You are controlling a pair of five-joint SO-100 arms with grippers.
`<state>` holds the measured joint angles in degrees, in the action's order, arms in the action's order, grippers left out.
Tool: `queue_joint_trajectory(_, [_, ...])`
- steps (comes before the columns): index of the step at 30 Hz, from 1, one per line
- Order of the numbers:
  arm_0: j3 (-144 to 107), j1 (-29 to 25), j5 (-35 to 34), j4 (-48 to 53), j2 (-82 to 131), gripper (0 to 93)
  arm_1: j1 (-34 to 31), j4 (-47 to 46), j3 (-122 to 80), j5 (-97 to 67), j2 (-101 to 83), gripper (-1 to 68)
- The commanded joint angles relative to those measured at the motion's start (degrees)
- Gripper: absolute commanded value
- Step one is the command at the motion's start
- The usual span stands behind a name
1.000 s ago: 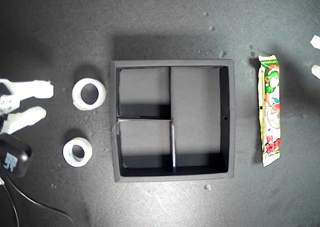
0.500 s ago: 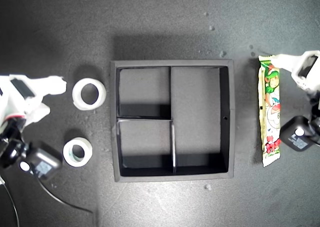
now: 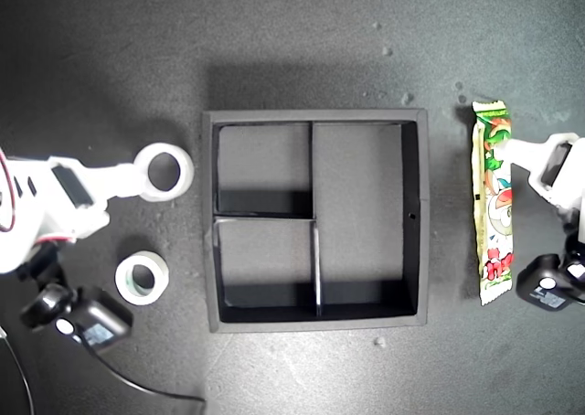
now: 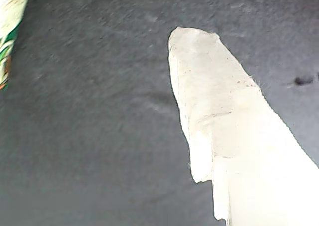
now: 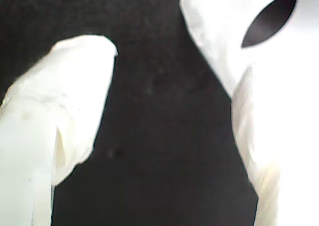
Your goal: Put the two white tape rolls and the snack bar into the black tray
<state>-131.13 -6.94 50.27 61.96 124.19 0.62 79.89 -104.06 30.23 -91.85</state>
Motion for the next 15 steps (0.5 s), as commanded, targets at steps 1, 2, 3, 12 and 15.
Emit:
queue_joint_trajectory(1, [3.60, 0.53, -1.41, -1.76, -2.29, 18.9, -0.44, -0.44, 3.60, -0.18, 2.64, 27.9])
queue_joint_trajectory(2, [4.04, 0.53, -1.76, -2.11, -3.25, 19.0, -0.44, -0.44, 4.75, -0.53, 4.04, 27.9])
queue_joint_trajectory(3, [4.66, 0.62, -2.02, -2.20, -4.31, 19.0, -0.44, -0.44, 5.71, -0.97, 5.45, 27.9])
queue_joint_trajectory(12, [8.17, 1.76, -3.96, -3.43, -11.78, 19.0, -0.44, -2.37, 6.68, -2.29, 7.73, 27.7])
queue_joint_trajectory(15, [9.32, 2.11, -4.31, -3.52, -14.41, 19.0, -0.97, -2.90, 7.03, -2.46, 7.91, 27.4])
